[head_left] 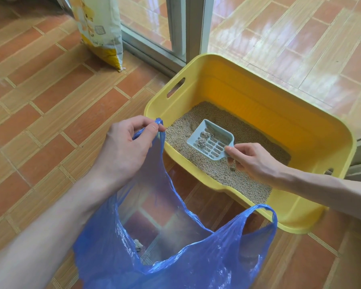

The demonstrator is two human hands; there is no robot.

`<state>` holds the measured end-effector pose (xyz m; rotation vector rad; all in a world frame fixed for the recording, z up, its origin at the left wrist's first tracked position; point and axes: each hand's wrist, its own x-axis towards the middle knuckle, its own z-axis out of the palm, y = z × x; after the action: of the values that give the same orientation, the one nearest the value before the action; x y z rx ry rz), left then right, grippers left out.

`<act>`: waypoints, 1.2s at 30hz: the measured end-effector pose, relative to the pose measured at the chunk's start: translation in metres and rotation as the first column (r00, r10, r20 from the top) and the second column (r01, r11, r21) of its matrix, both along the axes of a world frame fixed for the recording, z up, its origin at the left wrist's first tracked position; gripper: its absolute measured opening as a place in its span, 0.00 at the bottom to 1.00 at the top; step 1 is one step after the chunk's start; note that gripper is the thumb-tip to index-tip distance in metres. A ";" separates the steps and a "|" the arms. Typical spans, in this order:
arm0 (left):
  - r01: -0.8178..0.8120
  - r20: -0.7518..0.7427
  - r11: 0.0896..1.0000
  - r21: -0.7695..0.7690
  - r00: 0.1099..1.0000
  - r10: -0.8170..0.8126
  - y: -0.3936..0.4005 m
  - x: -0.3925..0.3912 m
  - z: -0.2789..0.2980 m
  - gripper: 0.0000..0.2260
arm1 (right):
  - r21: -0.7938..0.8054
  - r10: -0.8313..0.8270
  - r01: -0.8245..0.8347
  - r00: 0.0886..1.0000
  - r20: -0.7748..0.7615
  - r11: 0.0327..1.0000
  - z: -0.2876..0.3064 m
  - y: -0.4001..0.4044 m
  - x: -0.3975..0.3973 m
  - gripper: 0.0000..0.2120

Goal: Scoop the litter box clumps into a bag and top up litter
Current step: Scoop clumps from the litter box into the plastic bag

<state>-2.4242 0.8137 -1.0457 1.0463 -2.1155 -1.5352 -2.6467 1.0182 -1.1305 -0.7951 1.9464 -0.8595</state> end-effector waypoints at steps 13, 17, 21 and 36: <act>0.022 0.041 1.000 -0.011 0.999 -0.021 0.002 -0.001 0.000 0.11 | 0.097 0.546 -0.548 0.836 0.044 0.831 0.069 -0.012 0.018 0.23; 0.017 0.100 0.998 -0.054 0.995 -0.012 0.003 -0.004 0.002 0.10 | 0.172 0.665 -0.644 0.736 -0.126 0.745 0.074 -0.029 0.044 0.22; 0.013 0.103 0.999 -0.048 0.995 -0.008 0.006 -0.005 0.007 0.10 | 0.311 0.742 -0.680 0.549 -0.385 0.664 0.065 -0.038 0.073 0.23; 0.066 0.102 0.995 -0.080 0.993 -0.058 0.012 -0.002 0.003 0.11 | 0.554 0.827 -0.628 0.296 -0.478 0.546 -0.014 -0.059 0.161 0.13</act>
<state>-2.4257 0.8259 -1.0431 1.0579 -2.2794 -1.4357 -2.4860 0.9595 -1.1448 -1.8653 1.8484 0.3898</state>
